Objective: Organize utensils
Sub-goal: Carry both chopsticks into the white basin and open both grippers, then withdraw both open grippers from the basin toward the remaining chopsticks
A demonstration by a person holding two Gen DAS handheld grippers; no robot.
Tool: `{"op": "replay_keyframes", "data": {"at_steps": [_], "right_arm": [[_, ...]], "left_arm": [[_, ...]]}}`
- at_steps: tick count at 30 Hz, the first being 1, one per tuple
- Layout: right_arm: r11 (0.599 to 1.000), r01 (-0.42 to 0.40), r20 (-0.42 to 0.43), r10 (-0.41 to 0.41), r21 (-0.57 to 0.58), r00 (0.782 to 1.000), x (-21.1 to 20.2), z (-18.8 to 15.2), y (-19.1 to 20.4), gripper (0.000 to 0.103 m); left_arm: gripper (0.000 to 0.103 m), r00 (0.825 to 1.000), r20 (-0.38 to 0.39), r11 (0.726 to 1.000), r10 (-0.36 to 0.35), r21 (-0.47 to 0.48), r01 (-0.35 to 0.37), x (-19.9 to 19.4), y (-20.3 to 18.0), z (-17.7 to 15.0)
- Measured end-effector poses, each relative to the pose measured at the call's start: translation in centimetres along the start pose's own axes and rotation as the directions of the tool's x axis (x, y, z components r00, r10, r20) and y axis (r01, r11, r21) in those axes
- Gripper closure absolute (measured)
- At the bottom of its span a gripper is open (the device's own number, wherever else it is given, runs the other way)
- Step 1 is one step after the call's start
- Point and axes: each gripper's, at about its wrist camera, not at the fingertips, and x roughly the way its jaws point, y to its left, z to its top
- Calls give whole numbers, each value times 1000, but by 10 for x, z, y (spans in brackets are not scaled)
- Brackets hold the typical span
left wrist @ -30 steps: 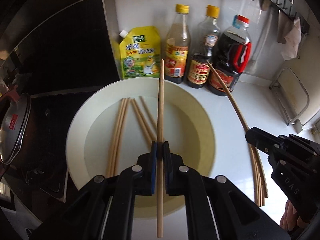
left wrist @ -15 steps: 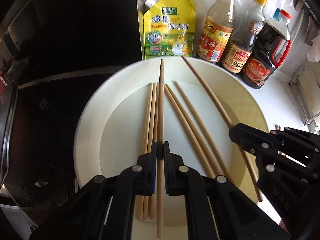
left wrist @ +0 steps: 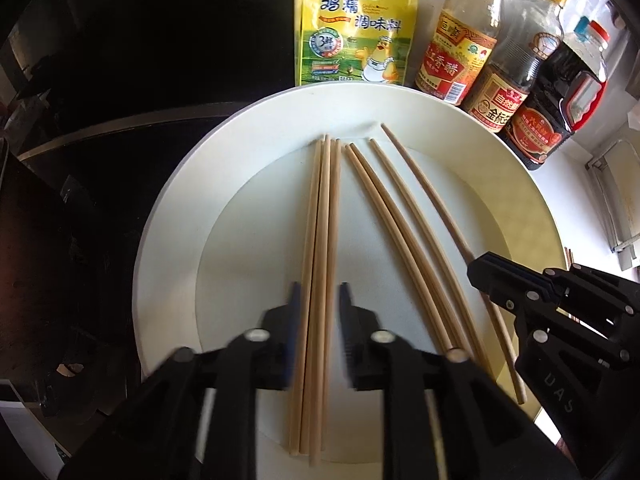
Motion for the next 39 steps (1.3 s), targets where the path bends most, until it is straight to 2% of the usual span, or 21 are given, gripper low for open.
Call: {"op": "replay_keyframes", "data": {"at_steps": [3,9,14,34,39], "right_arm": [[1000,11,11,-11,3,1000,-4,-2,-1,96],[1000,15,19,-15,20,1000,-11,-8,-3,96],[1000,18,31,-18,25,999,-19,-14,-3,96],[997,46,108,-52,56,993,-72,-54,-6,79],[995,57,122,-67,80,990,-85,-69,-11,76]], "left_arm": [[67,1000,16,1000,9,-7,-9,-5,4,1],[61,999,44,1000,17,-15,-17,-17,9,1],[60,998,56,1000,14,-8,-14,-24,7,-1],[56,993,122,1000,-13,26,10,-63,-10,-38],[51,989,148,999,-31,42,25,-75,-19,-45]]}}
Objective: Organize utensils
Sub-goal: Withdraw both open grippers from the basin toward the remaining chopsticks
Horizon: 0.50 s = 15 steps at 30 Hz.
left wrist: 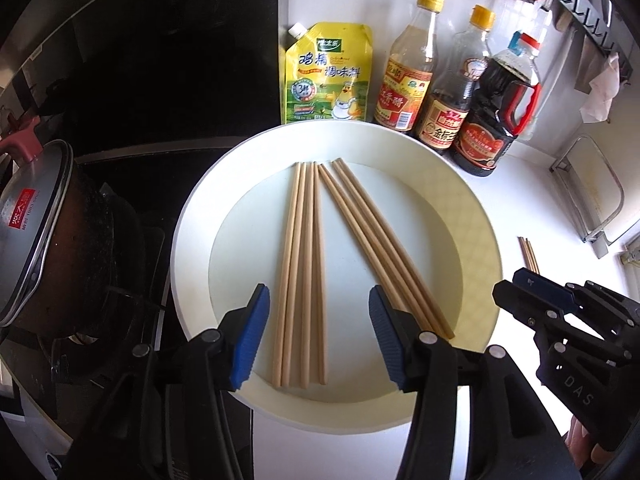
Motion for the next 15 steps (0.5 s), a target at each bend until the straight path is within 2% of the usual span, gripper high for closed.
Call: {"op": "replay_keyframes", "data": {"at_steps": [5,15], "right_arm": [[999,17,8,-17,29,1000,-9,-13,-10,72],[991,50,28,-54,126,998,-28,-30,-51,67]], "left_arm": [[47,1000,7,1000,-20,15,20,-5,-13,-1],[47,998,-5,994,-67,84,67,-4,-53,-1]]}}
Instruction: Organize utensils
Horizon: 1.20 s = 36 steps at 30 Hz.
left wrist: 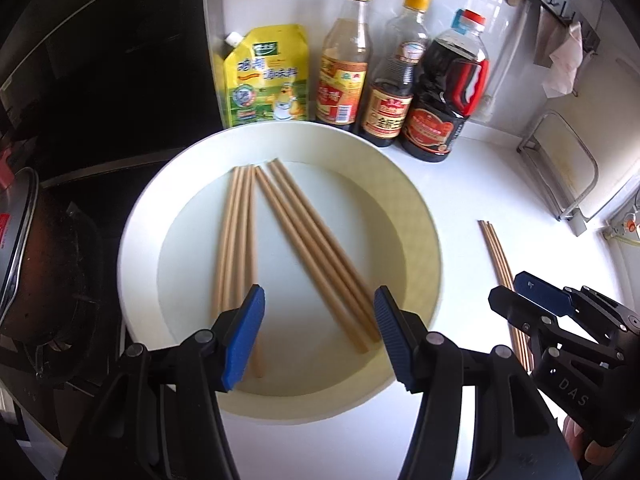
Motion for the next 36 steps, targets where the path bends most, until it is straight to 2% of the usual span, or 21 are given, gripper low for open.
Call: {"op": "replay_keyframes", "data": {"at_steps": [7,17,31,36], "right_arm": [[998,28,4,-28,60,1000,-12,-7,-38,65],[996,46,-13,-45,80,999,-22,-15,-84,64],[995,29,-33,-26,91,999,-19,-34,-138,60],[994,45,-37,-42,98,998,-10,-39,-154,58]], "left_arm": [[44,999,9,999,-33,36,33,-1,-36,3],[43,999,2,998,-53,44,52,1,-79,0],[40,999,-27,998,-22,57,23,9,-129,-12],[38,999,-49,998,-2,67,6,19,-140,-21]]}}
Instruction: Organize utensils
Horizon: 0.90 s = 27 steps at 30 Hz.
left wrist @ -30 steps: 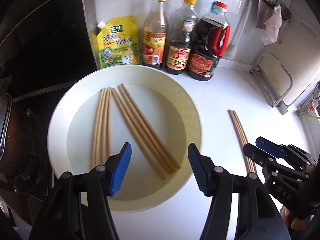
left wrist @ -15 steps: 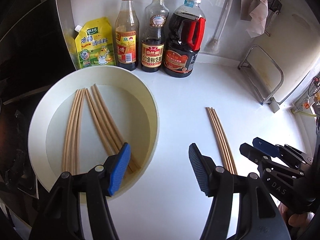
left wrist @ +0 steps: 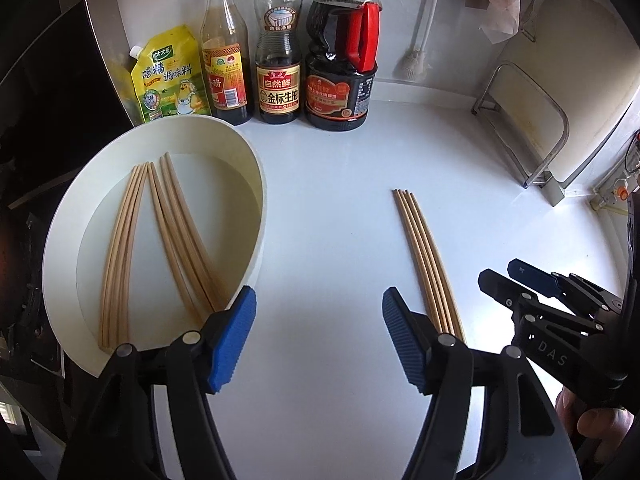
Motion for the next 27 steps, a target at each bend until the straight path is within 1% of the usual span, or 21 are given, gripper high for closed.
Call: {"op": "replay_keyframes", "data": {"at_steps": [2,6,9,13,21,27], "right_arm": [[1000,5,-3,-5,0,1000,4,-1,-5,54],[1000,10,-12,-10,0,1000,11,-4,-14,53],[1000,15,-15,-15,1,1000,15,-6,-19,51],[1000,8,-23,-7,2,1000,24,-9,-25,50],[1000,3,-19,-4,-14,1000,37,-12,-25,48],[998,37,-31,-39,-53,999,51,-11,-21,48]], "left_arm": [[38,1000,-3,1000,1,0,-1,3,-4,-2],[36,1000,1,1000,-3,1,3,8,-12,-5],[36,1000,-4,1000,-10,-1,10,14,-17,-6],[36,1000,-12,1000,-5,-16,5,20,-19,-8],[33,1000,-14,1000,-3,-22,2,29,-22,-9],[33,1000,-21,999,-10,-41,9,37,-23,-9]]}}
